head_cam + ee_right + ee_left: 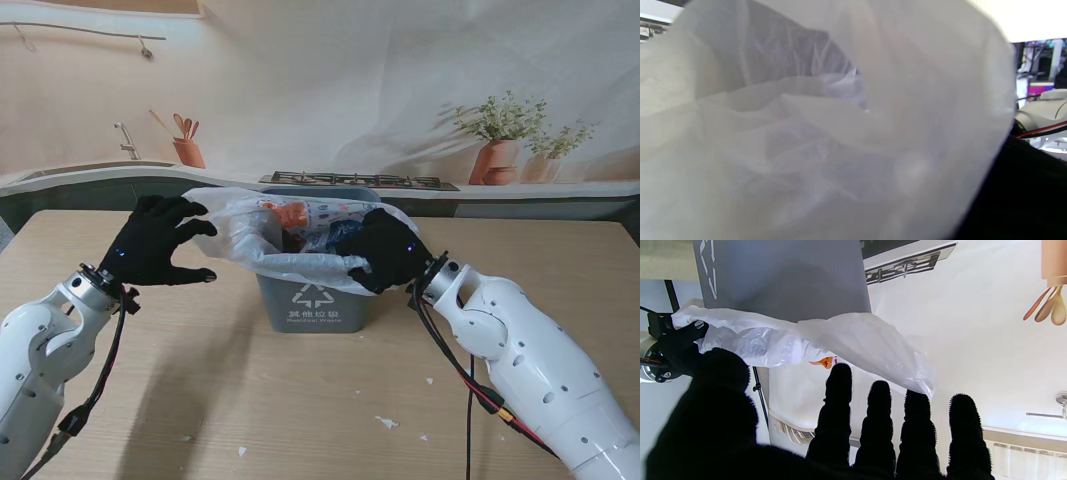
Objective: Fit the garbage bag over the bin
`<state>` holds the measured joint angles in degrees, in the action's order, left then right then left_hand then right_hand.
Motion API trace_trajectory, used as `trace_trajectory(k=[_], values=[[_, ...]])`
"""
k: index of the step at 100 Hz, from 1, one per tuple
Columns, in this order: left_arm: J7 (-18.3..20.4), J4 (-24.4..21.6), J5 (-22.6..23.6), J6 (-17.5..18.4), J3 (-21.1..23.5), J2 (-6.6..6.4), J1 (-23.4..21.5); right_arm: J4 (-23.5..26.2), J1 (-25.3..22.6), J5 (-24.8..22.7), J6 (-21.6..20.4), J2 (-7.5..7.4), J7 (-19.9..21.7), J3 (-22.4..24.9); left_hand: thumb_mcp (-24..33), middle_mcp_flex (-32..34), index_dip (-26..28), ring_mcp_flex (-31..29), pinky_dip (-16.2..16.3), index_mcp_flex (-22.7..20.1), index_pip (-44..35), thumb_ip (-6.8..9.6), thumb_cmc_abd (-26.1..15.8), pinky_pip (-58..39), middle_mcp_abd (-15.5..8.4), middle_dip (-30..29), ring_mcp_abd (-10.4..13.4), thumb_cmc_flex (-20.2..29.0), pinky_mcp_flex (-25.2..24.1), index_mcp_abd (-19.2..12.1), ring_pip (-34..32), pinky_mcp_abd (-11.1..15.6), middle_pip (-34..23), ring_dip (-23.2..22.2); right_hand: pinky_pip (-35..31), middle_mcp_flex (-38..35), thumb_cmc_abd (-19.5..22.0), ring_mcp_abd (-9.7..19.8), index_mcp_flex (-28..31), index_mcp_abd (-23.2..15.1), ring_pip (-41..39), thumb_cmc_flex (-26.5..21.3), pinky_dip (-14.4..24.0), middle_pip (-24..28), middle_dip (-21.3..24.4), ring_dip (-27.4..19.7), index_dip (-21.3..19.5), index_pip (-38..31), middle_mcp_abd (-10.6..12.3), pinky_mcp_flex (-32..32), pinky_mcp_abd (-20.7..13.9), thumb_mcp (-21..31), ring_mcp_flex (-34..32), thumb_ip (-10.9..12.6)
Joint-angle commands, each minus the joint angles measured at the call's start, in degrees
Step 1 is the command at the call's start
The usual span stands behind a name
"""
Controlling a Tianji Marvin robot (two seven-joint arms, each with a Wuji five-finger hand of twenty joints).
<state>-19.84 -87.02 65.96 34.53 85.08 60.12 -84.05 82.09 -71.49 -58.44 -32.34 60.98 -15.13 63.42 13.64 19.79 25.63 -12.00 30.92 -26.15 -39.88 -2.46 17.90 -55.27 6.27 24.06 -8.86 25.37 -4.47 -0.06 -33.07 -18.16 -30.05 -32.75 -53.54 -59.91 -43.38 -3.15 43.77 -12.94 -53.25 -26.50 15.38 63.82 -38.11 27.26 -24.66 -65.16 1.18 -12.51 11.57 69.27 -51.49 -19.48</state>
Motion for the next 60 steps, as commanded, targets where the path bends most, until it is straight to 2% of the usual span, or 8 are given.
trace_trajectory(k=[1,20,31,40,45,48,53,60], values=[[2.5,-0.6,-1.2,-0.2,0.4,-0.1,-0.6,-0.6,-0.2,-0.3,0.1,0.28,0.6,-0.1,-1.5,4.2,-1.2,-1.3,-0.6,-4.9,1.2,2.42,-1.8,-1.3,0.9,0.3,-2.5,2.0,-0.4,-0.2,0.8,-2.0,0.5,-0.1,-1.1,0.2,1.9,-0.7,0.9,-3.9,-1.7,-3.7,-1.0,2.0,-0.8,0.7,-0.7,-1.7,-0.8,1.7,0.5,5.4,0.5,0.3],[10.5,-0.3,-5.4,-1.4,-0.9,-0.23,-1.1,-0.7,-0.1,-0.5,0.3,0.3,0.2,-0.1,-1.2,14.5,-2.7,-7.2,-3.6,-12.5,2.7,2.05,-2.5,3.1,0.9,-1.1,-3.3,3.0,-0.1,-1.4,2.4,-4.3,1.4,1.4,-1.2,0.5,2.1,-0.7,0.6,-3.8,-1.9,-3.9,-0.9,2.2,-0.8,0.8,-0.8,-1.8,-0.9,1.8,0.5,5.0,0.7,0.4],[14.1,-0.9,-11.1,-3.2,-2.0,0.37,-1.6,-0.8,-0.1,-0.7,0.2,0.24,0.1,-0.1,-0.6,24.5,-4.2,-12.6,-5.1,-20.3,4.0,1.62,-4.9,4.7,1.2,-2.0,-4.0,4.6,-0.2,-0.1,3.3,-5.2,1.7,2.8,-1.3,0.5,2.1,-0.6,0.7,-3.9,-1.9,-3.8,-0.9,2.2,-0.7,0.8,-0.8,-1.8,-0.8,1.8,0.5,5.0,0.8,0.4],[16.7,-2.1,-11.0,-4.7,-1.9,0.11,-1.9,-0.9,-0.1,-0.7,0.3,0.25,0.0,-0.1,1.1,29.8,-5.5,-16.5,-5.6,-25.0,5.1,1.04,-7.6,5.0,0.3,-3.2,-3.9,6.5,0.0,-0.3,3.7,-5.7,3.0,4.1,-1.3,0.6,2.2,-0.7,0.6,-3.9,-1.9,-3.9,-0.9,2.2,-0.7,0.8,-0.7,-1.8,-0.9,1.8,0.4,4.9,0.8,0.4],[19.1,-2.9,-11.2,-5.7,-1.7,-0.15,-2.0,-0.9,-0.1,-0.7,0.4,0.28,-0.1,-0.2,2.8,31.6,-5.9,-18.4,-5.7,-26.9,5.1,0.88,-8.3,5.0,-0.2,-3.7,-3.7,8.3,0.0,0.1,3.7,-5.7,3.5,4.5,-1.3,0.6,2.3,-0.7,0.6,-4.0,-1.9,-3.9,-0.9,2.3,-0.7,0.8,-0.7,-1.8,-0.8,1.9,0.4,4.8,0.8,0.4],[20.2,-3.2,-11.6,-6.1,-1.6,-0.23,-2.1,-0.9,-0.1,-0.7,0.4,0.29,-0.2,-0.2,8.9,32.8,-6.5,-20.0,-6.1,-28.0,4.9,0.23,-7.2,5.2,-0.2,-4.3,-4.0,7.4,0.3,0.6,3.2,-6.1,3.5,5.0,-1.3,0.6,2.3,-0.6,0.5,-4.0,-1.9,-3.9,-0.9,2.3,-0.6,0.9,-0.7,-1.8,-0.8,1.9,0.4,4.8,0.8,0.4],[20.8,-3.4,-12.1,-6.5,-1.6,-0.27,-2.2,-1.0,0.0,-0.8,0.4,0.3,-0.3,-0.3,10.9,33.3,-6.7,-20.9,-6.2,-28.8,4.9,0.26,-7.5,5.2,-0.2,-4.4,-4.1,8.2,0.8,0.6,2.9,-6.3,3.6,5.0,-1.3,0.6,2.3,-0.6,0.5,-4.0,-1.9,-3.8,-0.9,2.3,-0.6,0.9,-0.7,-1.9,-0.8,1.8,0.4,4.8,0.8,0.4],[18.7,-3.1,-12.8,-7.3,-2.0,0.18,-2.3,-1.0,0.0,-0.8,0.4,0.3,-0.4,-0.3,17.6,35.2,-9.6,-23.0,-5.1,-29.9,3.3,-2.23,-4.0,3.7,-1.4,-4.0,-4.1,8.2,2.9,-0.4,1.2,-7.2,3.1,3.8,-1.3,0.6,2.3,-0.6,0.5,-4.0,-1.9,-3.9,-0.8,2.3,-0.6,0.9,-0.7,-1.9,-0.7,1.8,0.4,4.7,0.8,0.5]])
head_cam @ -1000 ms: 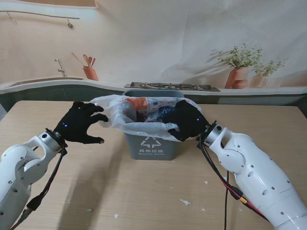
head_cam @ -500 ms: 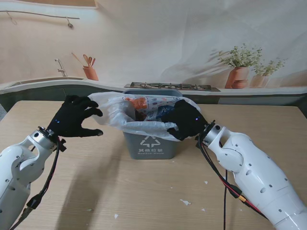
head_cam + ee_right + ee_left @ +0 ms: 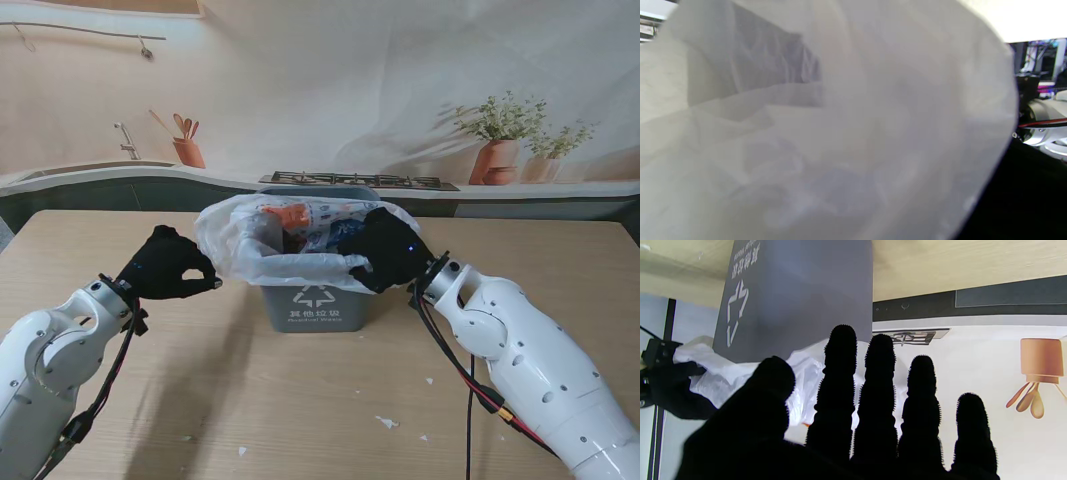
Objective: Fit the garbage bag over the bin
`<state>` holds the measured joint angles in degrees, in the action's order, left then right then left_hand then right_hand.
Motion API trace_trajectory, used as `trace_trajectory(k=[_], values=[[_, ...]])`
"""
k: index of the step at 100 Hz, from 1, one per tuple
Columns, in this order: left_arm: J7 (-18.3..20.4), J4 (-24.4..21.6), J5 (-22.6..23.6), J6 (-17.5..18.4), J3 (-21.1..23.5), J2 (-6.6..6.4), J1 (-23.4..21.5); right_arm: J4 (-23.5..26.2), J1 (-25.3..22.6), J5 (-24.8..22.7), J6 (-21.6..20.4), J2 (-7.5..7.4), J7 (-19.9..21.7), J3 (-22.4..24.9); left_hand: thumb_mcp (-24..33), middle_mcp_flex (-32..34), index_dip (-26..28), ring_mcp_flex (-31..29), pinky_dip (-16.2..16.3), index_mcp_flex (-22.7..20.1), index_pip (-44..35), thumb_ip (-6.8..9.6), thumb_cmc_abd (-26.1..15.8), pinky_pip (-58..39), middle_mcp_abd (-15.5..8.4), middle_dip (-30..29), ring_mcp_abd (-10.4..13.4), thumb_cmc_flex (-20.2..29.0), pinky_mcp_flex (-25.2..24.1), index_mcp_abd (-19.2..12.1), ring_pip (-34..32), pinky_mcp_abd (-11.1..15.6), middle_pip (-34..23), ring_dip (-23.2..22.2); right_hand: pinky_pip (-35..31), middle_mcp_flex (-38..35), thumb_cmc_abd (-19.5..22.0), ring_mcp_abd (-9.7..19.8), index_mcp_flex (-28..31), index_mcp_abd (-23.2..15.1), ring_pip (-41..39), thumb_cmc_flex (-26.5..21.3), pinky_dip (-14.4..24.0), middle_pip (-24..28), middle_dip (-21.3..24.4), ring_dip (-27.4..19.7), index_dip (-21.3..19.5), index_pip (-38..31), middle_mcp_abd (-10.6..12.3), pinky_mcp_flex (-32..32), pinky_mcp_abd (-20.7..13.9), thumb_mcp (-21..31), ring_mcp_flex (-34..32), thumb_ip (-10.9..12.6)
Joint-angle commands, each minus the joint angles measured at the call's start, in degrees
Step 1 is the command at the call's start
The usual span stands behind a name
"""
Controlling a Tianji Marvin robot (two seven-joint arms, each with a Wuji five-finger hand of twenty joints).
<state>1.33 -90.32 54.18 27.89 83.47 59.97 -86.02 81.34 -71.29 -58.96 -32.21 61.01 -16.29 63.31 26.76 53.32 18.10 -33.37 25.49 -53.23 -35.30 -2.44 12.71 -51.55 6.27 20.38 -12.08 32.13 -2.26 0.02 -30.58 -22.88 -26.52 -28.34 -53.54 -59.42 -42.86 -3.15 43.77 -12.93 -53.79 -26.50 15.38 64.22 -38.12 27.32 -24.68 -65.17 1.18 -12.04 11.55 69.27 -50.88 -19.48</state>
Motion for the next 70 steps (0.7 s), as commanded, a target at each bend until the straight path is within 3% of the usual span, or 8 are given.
trace_trajectory(k=[1,11,22,33,45,61,66,70], values=[[-2.7,0.2,-1.5,-0.9,-0.5,0.44,-0.3,-0.3,-0.2,-0.3,0.3,0.26,0.7,-0.3,5.0,1.8,-2.3,-1.9,0.4,-2.9,-1.4,-2.3,1.9,-0.1,-1.4,-0.3,-0.9,1.9,0.9,-0.7,-1.3,-2.6,-0.5,-0.7,-1.3,0.1,1.8,-0.6,0.5,-4.0,-1.4,-3.9,-0.8,1.9,-0.6,0.8,-0.7,-1.9,-0.7,1.3,0.4,4.7,0.1,0.5],[-4.5,-0.2,-8.3,-3.3,-1.3,1.72,-0.9,-0.4,-0.2,-0.5,0.3,0.24,0.6,-0.3,8.6,0.3,-3.0,0.1,0.9,-2.7,-4.0,-3.72,4.9,-0.7,-0.5,1.2,-1.7,3.6,0.6,0.3,-2.3,-2.5,-1.4,-2.1,-1.3,0.1,1.8,-0.6,0.5,-4.1,-1.4,-3.8,-0.8,1.9,-0.5,0.8,-0.6,-1.9,-0.7,1.4,0.4,4.7,0.2,0.5],[-8.9,0.0,-10.6,-3.4,-1.5,2.83,-0.9,-0.5,-0.3,-0.6,0.3,0.19,0.5,-0.2,9.3,-2.9,-1.5,2.5,2.2,-0.3,-6.7,-4.58,7.1,-3.2,0.0,5.5,-1.8,4.1,0.9,0.4,-4.7,-2.2,-5.7,-4.6,-1.4,0.2,2.0,-0.6,0.3,-4.2,-1.3,-3.8,-0.8,2.0,-0.5,0.8,-0.6,-1.9,-0.7,1.4,0.4,4.6,0.3,0.5],[-10.2,-0.9,-13.5,-2.8,-0.9,3.52,-1.4,-0.5,-0.4,-0.7,0.2,0.17,0.5,0.0,8.1,-4.7,0.6,4.2,2.8,1.4,-8.6,-3.84,7.9,-3.9,0.5,8.8,-2.1,2.5,0.1,1.1,-6.1,-1.7,-8.3,-6.2,-1.4,0.3,1.9,-0.6,0.4,-4.2,-1.4,-3.9,-0.8,2.0,-0.5,0.8,-0.6,-2.0,-0.7,1.4,0.5,4.6,0.3,0.5],[-14.2,-2.0,-14.7,-1.7,-0.2,4.5,-1.7,-0.5,-0.3,-0.7,0.2,0.17,0.5,-0.1,7.3,-5.8,4.8,5.1,4.0,2.7,-11.8,-2.77,8.7,-4.8,1.2,12.0,-2.5,1.4,-0.1,2.3,-7.9,-1.5,-10.5,-8.0,-1.4,0.3,1.9,-0.6,0.3,-4.2,-1.4,-3.9,-0.8,2.0,-0.4,0.8,-0.6,-2.0,-0.7,1.4,0.4,4.6,0.3,0.5],[-14.7,-4.2,-14.2,-0.5,1.4,4.58,-1.0,-0.6,-0.3,-0.9,0.0,0.11,0.5,-0.2,6.6,-12.6,8.9,10.1,5.7,11.3,-12.0,-1.72,8.9,-5.8,1.1,14.4,-2.3,0.1,-1.0,3.7,-8.5,-0.2,-11.3,-9.3,-1.5,0.3,1.8,-0.6,0.4,-4.4,-1.4,-3.9,-0.8,2.0,-0.3,0.8,-0.5,-2.0,-0.6,1.3,0.5,4.6,0.3,0.5],[-13.9,-4.6,-13.8,-1.1,1.5,4.38,-0.1,-0.6,-0.3,-0.9,0.0,0.11,0.5,-0.2,6.7,-17.1,9.7,12.8,6.1,15.8,-9.5,-0.25,7.9,-5.8,1.2,13.4,-1.9,-1.0,-1.3,4.5,-7.7,0.4,-9.2,-9.1,-1.5,0.3,1.9,-0.6,0.4,-4.4,-1.4,-3.9,-0.8,2.0,-0.3,0.8,-0.5,-2.0,-0.6,1.3,0.5,4.6,0.3,0.5],[-12.3,-4.9,-13.4,-2.3,1.5,4.07,0.9,-0.6,-0.3,-1.0,0.0,0.11,0.5,-0.2,6.2,-20.5,9.2,14.6,6.0,19.5,-6.3,-0.01,8.0,-5.4,1.0,11.5,-1.3,-1.6,-1.5,5.1,-6.3,0.7,-6.7,-8.2,-1.5,0.3,1.9,-0.6,0.4,-4.5,-1.4,-3.8,-0.8,2.0,-0.3,0.8,-0.5,-2.0,-0.6,1.3,0.5,4.6,0.3,0.5]])
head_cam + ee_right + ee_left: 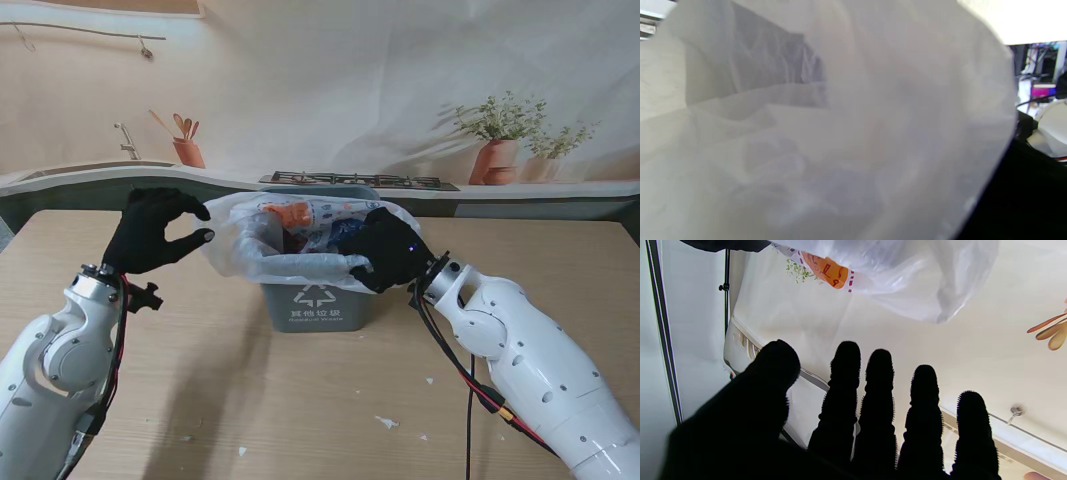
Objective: Fit the garbage bag over the bin
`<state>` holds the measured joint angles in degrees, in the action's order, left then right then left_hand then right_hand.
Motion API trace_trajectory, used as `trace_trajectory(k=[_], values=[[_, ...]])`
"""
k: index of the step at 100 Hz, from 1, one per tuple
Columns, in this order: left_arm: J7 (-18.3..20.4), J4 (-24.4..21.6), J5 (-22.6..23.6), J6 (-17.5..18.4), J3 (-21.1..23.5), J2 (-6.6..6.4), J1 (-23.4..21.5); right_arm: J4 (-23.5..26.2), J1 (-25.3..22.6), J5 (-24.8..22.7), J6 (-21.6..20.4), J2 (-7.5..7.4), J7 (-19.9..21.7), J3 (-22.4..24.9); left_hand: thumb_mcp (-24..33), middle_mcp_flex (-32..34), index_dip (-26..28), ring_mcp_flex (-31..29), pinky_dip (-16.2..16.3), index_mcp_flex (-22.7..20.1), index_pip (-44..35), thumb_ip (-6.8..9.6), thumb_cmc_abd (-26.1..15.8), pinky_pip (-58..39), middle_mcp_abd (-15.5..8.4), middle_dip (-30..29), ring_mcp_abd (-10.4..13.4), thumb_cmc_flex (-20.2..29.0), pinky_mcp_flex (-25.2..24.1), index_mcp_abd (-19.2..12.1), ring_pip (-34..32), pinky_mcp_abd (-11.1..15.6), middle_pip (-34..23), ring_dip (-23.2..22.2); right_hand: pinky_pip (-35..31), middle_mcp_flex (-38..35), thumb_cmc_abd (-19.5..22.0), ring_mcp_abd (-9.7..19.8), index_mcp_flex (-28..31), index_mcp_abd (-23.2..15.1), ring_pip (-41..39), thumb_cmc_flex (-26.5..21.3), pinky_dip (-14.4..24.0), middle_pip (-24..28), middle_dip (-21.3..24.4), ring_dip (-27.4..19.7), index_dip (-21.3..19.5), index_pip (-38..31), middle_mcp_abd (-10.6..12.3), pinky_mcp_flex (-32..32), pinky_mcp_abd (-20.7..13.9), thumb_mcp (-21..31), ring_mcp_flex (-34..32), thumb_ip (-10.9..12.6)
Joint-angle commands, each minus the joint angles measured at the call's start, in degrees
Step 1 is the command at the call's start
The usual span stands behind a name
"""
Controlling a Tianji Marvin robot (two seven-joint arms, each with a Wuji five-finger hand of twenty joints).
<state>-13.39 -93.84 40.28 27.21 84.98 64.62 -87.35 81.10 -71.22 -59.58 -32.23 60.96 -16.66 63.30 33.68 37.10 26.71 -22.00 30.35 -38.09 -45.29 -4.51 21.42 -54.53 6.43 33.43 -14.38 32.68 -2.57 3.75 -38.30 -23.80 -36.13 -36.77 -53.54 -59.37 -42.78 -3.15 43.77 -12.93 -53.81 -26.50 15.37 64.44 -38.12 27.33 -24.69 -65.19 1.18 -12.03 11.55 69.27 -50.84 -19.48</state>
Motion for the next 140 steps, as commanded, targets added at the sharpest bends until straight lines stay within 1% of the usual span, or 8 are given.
trace_trajectory(k=[1,9,28,47,69,95,125,140], values=[[3.0,-1.5,0.5,-2.1,0.0,-0.67,2.5,-0.3,-0.4,-0.3,0.0,0.15,0.8,-0.2,-0.9,-5.2,-0.2,3.8,0.9,5.2,5.3,2.07,-0.6,-2.0,0.9,-2.4,1.0,-2.2,-1.4,1.8,2.1,1.8,3.8,0.6,-1.5,0.2,1.8,-0.5,0.4,-4.5,-1.3,-3.8,-0.8,1.8,-0.3,0.8,-0.5,-2.0,-0.6,1.3,0.5,4.6,0.3,0.5],[8.3,-1.7,0.3,-6.3,-1.0,-1.39,5.1,-0.4,-0.4,-0.4,0.0,0.16,0.7,-0.3,-1.6,-10.2,-5.2,6.5,-0.2,10.5,13.2,1.94,0.5,0.2,1.1,-7.0,0.9,-3.0,-2.1,3.2,4.9,1.8,6.9,2.8,-1.4,0.3,1.8,-0.6,0.4,-4.6,-1.3,-3.8,-0.8,1.8,-0.3,0.8,-0.5,-1.9,-0.5,1.3,0.3,4.5,0.3,0.5],[19.6,1.3,-1.1,-15.7,-7.1,-2.83,14.2,-0.9,-0.2,-0.6,0.1,0.15,0.1,-0.9,-2.6,-13.7,-9.7,8.6,-1.6,13.3,20.7,1.8,-0.7,3.1,2.9,-11.1,1.4,-3.4,-3.0,5.1,9.5,1.9,10.0,5.7,-1.5,0.3,1.8,-0.5,0.4,-4.8,-1.3,-3.8,-0.8,1.8,-0.2,0.8,-0.4,-1.9,-0.4,1.3,0.5,4.5,0.3,0.5],[24.4,5.3,-9.8,-24.4,-13.0,-2.31,21.2,-1.3,-0.2,-0.9,0.1,0.15,-0.5,-1.0,-2.9,-14.5,-10.9,10.1,-3.4,14.0,22.6,1.34,-1.4,6.9,2.1,-12.7,1.7,-3.1,-3.4,5.3,11.2,1.9,10.1,7.0,-1.5,0.3,1.8,-0.5,0.4,-4.9,-1.3,-3.8,-0.8,1.9,-0.2,0.8,-0.4,-2.0,-0.4,1.3,0.4,4.5,0.3,0.5],[29.3,9.4,-9.8,-25.9,-16.0,-3.0,25.8,-1.3,-0.2,-1.1,-0.6,0.08,-0.6,-0.8,-3.3,-16.0,-11.0,11.2,-3.5,14.2,22.7,1.18,0.7,8.9,0.9,-12.9,2.8,-3.5,-3.3,3.4,12.4,2.4,10.2,7.5,-1.5,0.3,1.8,-0.4,0.3,-4.7,-1.3,-3.8,-0.8,1.9,-0.1,0.8,-0.3,-2.0,-0.5,1.2,0.5,4.5,0.2,0.5],[32.0,14.2,-9.4,-22.7,-19.6,-3.49,29.8,-0.6,-0.9,-1.5,-1.0,-0.01,-0.6,0.1,3.5,-18.5,-10.5,12.9,-3.8,16.8,21.5,0.36,6.8,12.6,-1.6,-13.6,4.8,-4.4,-2.9,-4.2,13.7,3.9,10.1,8.3,-1.5,0.2,1.8,-0.5,0.3,-4.7,-1.3,-3.7,-0.8,1.9,-0.1,0.8,-0.3,-2.0,-0.4,1.2,0.5,4.5,0.2,0.5],[33.6,13.9,-15.1,-22.3,-18.2,-3.37,29.5,-1.2,-0.5,-1.5,-1.7,-0.1,-0.3,0.0,0.3,-15.7,-9.9,11.7,-4.4,11.6,20.1,-0.33,3.2,16.8,-1.8,-13.8,5.3,-5.0,-2.7,-4.7,14.4,3.8,10.5,9.1,-1.5,0.2,1.8,-0.5,0.3,-4.7,-1.2,-3.7,-0.8,1.9,-0.1,0.8,-0.3,-2.1,-0.3,1.2,0.5,4.6,0.2,0.5],[36.6,14.5,-14.1,-20.6,-18.2,-4.15,30.5,-1.5,-0.2,-1.5,-1.9,-0.12,-0.2,-0.4,-1.7,-18.1,-10.9,13.2,-4.6,14.3,22.6,0.0,5.4,19.2,-2.5,-14.3,6.2,-4.9,-2.8,-4.1,16.3,4.2,11.8,9.9,-1.5,0.3,1.8,-0.4,0.3,-4.9,-1.2,-3.8,-0.8,1.9,-0.1,0.8,-0.3,-2.0,-0.3,1.2,0.3,4.5,0.3,0.5]])
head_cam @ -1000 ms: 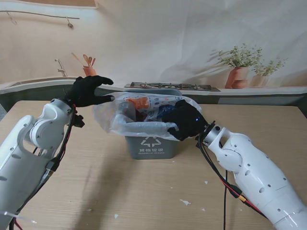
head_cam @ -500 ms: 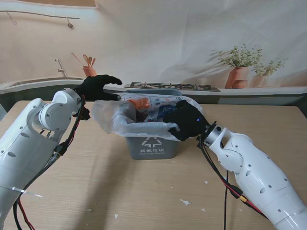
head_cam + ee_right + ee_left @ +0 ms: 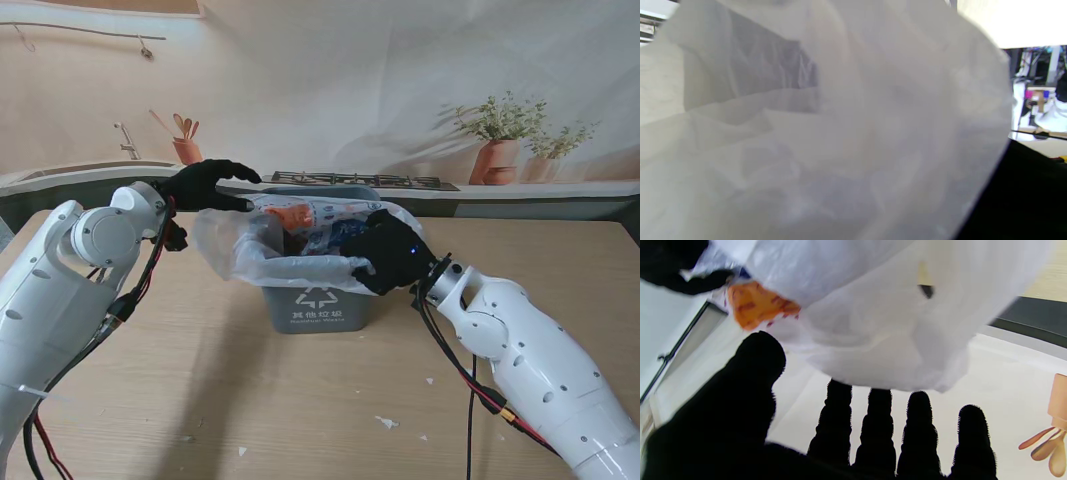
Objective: Fit the garbage bag over the bin
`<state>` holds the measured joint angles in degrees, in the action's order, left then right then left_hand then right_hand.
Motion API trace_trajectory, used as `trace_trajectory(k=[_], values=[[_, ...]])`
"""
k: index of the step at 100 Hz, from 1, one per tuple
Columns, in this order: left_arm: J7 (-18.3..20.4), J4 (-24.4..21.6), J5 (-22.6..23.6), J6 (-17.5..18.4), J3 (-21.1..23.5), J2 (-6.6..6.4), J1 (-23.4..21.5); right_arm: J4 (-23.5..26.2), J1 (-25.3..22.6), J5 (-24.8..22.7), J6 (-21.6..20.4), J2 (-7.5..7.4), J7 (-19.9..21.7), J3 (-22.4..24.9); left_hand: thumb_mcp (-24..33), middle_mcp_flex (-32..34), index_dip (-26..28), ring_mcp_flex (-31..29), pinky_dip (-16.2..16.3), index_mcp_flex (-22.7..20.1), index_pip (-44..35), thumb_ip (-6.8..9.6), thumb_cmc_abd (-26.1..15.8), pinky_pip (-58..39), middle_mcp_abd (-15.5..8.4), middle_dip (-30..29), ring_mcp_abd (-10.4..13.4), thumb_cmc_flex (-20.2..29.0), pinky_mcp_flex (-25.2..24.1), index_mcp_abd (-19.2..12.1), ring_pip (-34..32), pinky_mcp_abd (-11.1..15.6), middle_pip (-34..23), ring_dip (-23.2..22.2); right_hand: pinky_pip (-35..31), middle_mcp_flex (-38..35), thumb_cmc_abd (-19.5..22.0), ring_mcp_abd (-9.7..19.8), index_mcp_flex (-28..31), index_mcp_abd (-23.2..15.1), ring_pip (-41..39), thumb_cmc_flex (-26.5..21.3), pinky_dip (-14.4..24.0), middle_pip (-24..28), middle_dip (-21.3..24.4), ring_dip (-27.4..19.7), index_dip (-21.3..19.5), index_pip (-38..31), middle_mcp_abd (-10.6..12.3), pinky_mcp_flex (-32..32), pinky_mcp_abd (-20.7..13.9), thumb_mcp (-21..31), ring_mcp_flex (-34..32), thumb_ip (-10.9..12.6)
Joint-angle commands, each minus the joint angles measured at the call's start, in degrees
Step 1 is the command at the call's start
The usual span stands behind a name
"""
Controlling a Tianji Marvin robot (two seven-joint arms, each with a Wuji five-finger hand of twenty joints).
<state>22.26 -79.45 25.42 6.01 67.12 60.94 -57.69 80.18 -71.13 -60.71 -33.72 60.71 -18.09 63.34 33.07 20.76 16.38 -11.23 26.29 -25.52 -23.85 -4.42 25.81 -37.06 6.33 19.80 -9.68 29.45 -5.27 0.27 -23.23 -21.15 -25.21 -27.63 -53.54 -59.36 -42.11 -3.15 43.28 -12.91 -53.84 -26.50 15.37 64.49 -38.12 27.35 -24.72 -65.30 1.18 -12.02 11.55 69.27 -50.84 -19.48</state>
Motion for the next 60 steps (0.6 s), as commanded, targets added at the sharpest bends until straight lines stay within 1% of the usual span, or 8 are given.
trace_trajectory(k=[1,4,8,18,23,35,45,60], values=[[0.9,0.1,0.8,0.5,-0.3,-0.47,0.9,-0.6,-0.2,-0.4,-0.4,0.14,1.2,-0.4,-0.9,-1.8,-0.6,2.4,-0.5,1.8,1.2,-0.04,1.2,1.8,-2.4,-0.6,1.5,-1.3,-0.1,-0.6,1.2,1.6,0.8,0.8,-1.5,0.3,1.1,-0.4,0.7,-5.0,-1.1,-3.7,-0.8,1.8,-0.1,0.7,-0.3,-1.9,-0.3,1.2,0.3,4.5,0.3,0.5],[0.8,0.2,0.9,0.3,-0.6,-0.43,1.1,-0.7,-0.1,-0.3,-0.5,0.14,1.2,-0.5,-0.2,-1.8,-0.6,2.4,-0.4,2.1,1.3,0.07,1.4,1.9,-2.3,-0.6,1.5,-0.7,-0.1,-0.5,1.2,1.7,0.7,0.7,-1.4,0.4,1.2,-0.4,0.7,-5.1,-1.1,-3.8,-0.8,1.8,-0.1,0.7,-0.3,-2.0,-0.3,1.2,0.4,4.5,0.4,0.5],[0.2,0.7,1.8,0.4,-1.1,-0.34,1.4,-0.7,0.0,-0.3,-0.5,0.14,1.2,-0.6,2.5,-1.8,-0.9,2.1,1.0,2.4,1.6,-0.34,2.0,1.4,-2.2,-0.4,1.4,-1.4,0.0,-0.3,0.8,1.8,0.2,0.4,-1.4,0.5,1.2,-0.4,0.7,-5.1,-1.1,-3.8,-0.8,1.8,-0.1,0.7,-0.3,-1.9,-0.3,1.3,0.4,4.5,0.4,0.5],[-2.5,2.5,3.6,-0.1,-2.8,0.19,2.7,-1.0,0.4,-0.3,-0.7,0.15,1.2,-1.0,3.8,-2.6,-1.4,2.4,1.7,5.2,2.9,-0.32,0.8,0.4,-1.7,-0.2,1.3,-1.1,0.2,0.4,0.2,1.8,-0.2,0.1,-1.4,0.5,1.2,-0.3,0.7,-5.2,-1.1,-3.8,-0.8,1.8,-0.1,0.8,-0.3,-2.0,-0.2,1.2,0.4,4.5,0.4,0.5],[-4.3,3.3,2.9,-1.1,-3.5,0.77,3.1,-1.1,0.5,-0.3,-0.7,0.15,1.2,-1.2,4.2,-2.8,-1.7,2.6,1.9,6.0,3.3,-0.32,0.9,0.1,-1.7,-0.1,1.2,-0.9,0.1,0.4,0.1,1.7,-0.4,0.0,-1.4,0.5,1.2,-0.3,0.6,-5.2,-1.1,-3.8,-0.8,1.8,-0.1,0.8,-0.3,-1.9,-0.2,1.2,0.4,4.4,0.4,0.5],[-6.2,4.7,0.7,-3.0,-4.9,1.67,4.1,-1.3,0.8,-0.2,-0.7,0.16,1.3,-1.5,3.8,-3.6,-2.2,3.3,1.3,8.1,4.4,-0.55,0.5,0.9,-1.6,-0.2,1.3,-1.6,0.0,1.3,0.1,1.8,-0.4,0.1,-1.4,0.4,1.2,-0.3,0.7,-5.3,-1.1,-3.7,-0.8,1.8,-0.1,0.8,-0.3,-1.9,-0.2,1.3,0.4,4.4,0.4,0.5],[-4.7,5.8,-0.3,-3.4,-6.1,1.56,5.3,-1.6,1.1,-0.2,-0.8,0.14,1.4,-1.9,2.9,-3.5,-2.3,3.7,0.5,7.0,4.1,-0.66,0.6,2.9,-1.7,0.0,1.3,-2.4,-0.2,2.3,0.5,1.8,-0.7,0.4,-1.5,0.4,1.2,-0.3,0.7,-5.3,-1.1,-3.7,-0.8,1.8,-0.1,0.8,-0.3,-1.9,-0.2,1.2,0.4,4.5,0.3,0.5],[-0.7,6.7,-2.2,-3.8,-7.3,1.1,6.4,-1.8,1.3,-0.1,-0.7,0.16,1.5,-2.2,0.5,-1.3,-1.5,3.6,-0.1,2.6,2.2,-0.69,1.0,7.4,-1.7,0.8,1.3,-2.3,-0.6,3.4,0.7,1.6,-1.1,0.5,-1.5,0.4,1.2,-0.3,0.7,-5.2,-1.1,-3.7,-0.8,1.8,-0.1,0.8,-0.3,-2.0,-0.2,1.2,0.4,4.4,0.4,0.5]])
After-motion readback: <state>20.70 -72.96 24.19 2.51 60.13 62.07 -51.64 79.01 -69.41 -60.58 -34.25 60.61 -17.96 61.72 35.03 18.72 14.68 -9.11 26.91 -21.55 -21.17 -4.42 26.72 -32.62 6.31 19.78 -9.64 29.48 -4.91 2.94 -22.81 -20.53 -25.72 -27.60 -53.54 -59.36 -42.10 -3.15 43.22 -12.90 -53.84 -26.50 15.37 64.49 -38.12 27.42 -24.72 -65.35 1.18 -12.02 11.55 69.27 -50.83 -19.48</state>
